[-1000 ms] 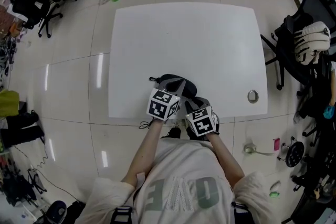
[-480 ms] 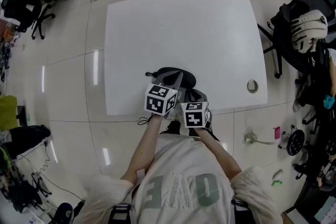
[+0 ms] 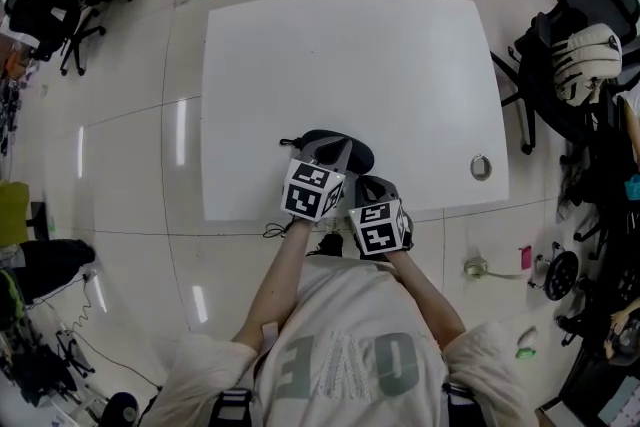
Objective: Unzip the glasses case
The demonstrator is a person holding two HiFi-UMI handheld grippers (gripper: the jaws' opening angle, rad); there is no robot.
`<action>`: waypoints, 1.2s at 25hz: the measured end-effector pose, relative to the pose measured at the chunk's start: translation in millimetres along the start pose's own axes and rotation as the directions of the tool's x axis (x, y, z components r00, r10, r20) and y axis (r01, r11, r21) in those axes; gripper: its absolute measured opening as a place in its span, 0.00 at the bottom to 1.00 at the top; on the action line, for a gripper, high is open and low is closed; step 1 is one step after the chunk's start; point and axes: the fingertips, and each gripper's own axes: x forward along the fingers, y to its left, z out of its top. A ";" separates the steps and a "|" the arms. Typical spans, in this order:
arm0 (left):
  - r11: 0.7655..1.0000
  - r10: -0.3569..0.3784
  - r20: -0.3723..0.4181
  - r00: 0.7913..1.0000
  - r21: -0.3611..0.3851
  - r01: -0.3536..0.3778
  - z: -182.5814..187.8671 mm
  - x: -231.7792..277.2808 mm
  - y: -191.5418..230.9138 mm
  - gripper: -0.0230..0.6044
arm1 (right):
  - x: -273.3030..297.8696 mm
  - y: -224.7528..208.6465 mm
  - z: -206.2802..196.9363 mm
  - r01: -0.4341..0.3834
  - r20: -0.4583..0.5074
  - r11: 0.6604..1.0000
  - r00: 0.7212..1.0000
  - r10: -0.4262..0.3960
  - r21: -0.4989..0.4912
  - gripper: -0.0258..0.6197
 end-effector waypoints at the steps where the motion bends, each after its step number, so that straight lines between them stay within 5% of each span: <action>1: 1.000 0.003 -0.002 1.000 0.004 -0.003 0.4 0.3 0.1 0.04 | -0.6 0.8 0.3 -0.006 -0.001 1.000 1.000 0.006 -0.012 0.05; 8: 1.000 0.015 -0.003 1.000 0.002 -0.015 0.5 0.8 -0.3 0.04 | -4.1 -3.1 -0.5 -0.037 -0.028 0.995 0.999 0.035 -0.087 0.05; 11: 0.999 0.027 0.008 1.000 0.019 -0.027 0.5 0.7 -0.1 0.04 | -6.1 0.0 -4.2 -0.141 -0.034 0.989 0.989 0.143 0.043 0.05; 13: 0.999 0.027 0.011 1.000 0.019 -0.027 0.3 1.0 -0.4 0.04 | -6.9 3.3 -6.4 -0.231 -0.013 0.955 0.971 0.237 0.188 0.05; 15: 1.000 0.023 0.012 1.000 0.005 -0.023 0.4 1.0 -0.7 0.04 | -7.2 4.0 -7.1 -0.258 -0.018 0.942 0.963 0.267 0.214 0.05; 19: 1.000 0.025 0.018 1.000 -0.015 -0.024 0.8 0.9 -0.7 0.04 | -5.9 -0.7 -4.4 -0.110 -0.061 0.989 0.993 0.104 -0.101 0.05; 22: 1.000 0.024 0.019 1.000 -0.018 -0.024 0.8 0.4 -0.3 0.04 | -2.6 -2.7 -2.3 0.053 -0.042 0.926 0.996 -0.073 -0.373 0.07; 25: 0.999 0.022 0.023 1.000 -0.029 -0.021 0.0 0.3 -0.7 0.04 | 1.8 2.3 -5.3 0.080 -0.040 0.929 0.994 -0.101 -0.362 0.11; 30: 0.999 0.011 0.030 0.999 -0.041 -0.009 -1.5 -4.9 2.3 0.04 | 2.4 5.8 0.4 0.118 -0.022 0.983 0.992 -0.122 -0.141 0.12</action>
